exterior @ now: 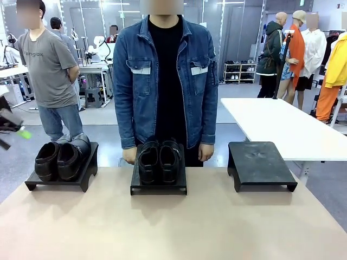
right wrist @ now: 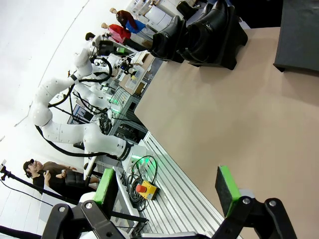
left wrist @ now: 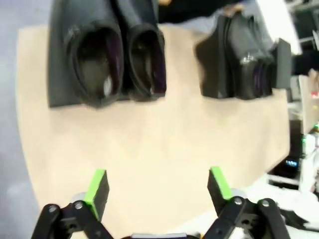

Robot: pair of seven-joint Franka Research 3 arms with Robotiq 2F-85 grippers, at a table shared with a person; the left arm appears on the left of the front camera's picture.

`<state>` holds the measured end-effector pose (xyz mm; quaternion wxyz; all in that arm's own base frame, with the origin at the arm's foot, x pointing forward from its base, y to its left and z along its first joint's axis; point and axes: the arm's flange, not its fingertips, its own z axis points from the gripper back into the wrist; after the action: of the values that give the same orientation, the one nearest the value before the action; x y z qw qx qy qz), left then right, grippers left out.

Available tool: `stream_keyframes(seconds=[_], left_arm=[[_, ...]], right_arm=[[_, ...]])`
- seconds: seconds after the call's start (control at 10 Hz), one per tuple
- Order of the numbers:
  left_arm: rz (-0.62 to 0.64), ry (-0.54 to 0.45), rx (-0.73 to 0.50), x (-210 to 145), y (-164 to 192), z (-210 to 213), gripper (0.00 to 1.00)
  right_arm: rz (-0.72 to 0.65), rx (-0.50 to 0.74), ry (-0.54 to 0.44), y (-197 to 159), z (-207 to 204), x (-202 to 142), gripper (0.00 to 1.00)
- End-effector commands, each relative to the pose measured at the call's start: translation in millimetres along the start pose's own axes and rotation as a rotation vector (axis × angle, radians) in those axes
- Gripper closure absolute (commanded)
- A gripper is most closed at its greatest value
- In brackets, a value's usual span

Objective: Place the shoes on the stand as instructed by the person.
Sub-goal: Pick up another pair of Shoes and place it on the Shoes Stand indicated by the person.

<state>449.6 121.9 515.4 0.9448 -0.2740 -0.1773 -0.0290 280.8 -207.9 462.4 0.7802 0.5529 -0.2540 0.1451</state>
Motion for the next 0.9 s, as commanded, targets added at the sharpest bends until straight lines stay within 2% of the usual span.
stream_keyframes(seconds=[0.0, 0.3, 0.4, 0.5, 0.7, 0.8], left_arm=[[0.036, 0.019, -0.236, -42.5, 43.1, 4.7, 0.00], [0.061, -0.054, -0.607, -114.2, 106.3, -0.4, 0.00], [0.081, -0.083, -0.709, -127.9, 128.1, -4.7, 0.00], [0.083, -0.042, -0.882, -148.1, 163.5, -7.4, 0.00], [0.078, -0.033, -0.894, -148.3, 164.1, -8.2, 0.00], [0.064, 0.001, -0.899, -148.1, 166.4, -9.1, 0.00]], right_arm=[[0.020, 0.013, -0.015, 0.8, 1.1, 0.7, 0.00], [0.020, 0.013, -0.015, 0.8, 1.1, 0.7, 0.00], [0.020, 0.013, -0.015, 0.8, 1.1, 0.7, 0.00], [0.020, 0.013, -0.015, 0.8, 1.1, 0.7, 0.00], [0.020, 0.013, -0.015, 0.8, 1.1, 0.7, 0.00], [0.020, 0.013, -0.015, 0.8, 1.1, 0.7, 0.00]])
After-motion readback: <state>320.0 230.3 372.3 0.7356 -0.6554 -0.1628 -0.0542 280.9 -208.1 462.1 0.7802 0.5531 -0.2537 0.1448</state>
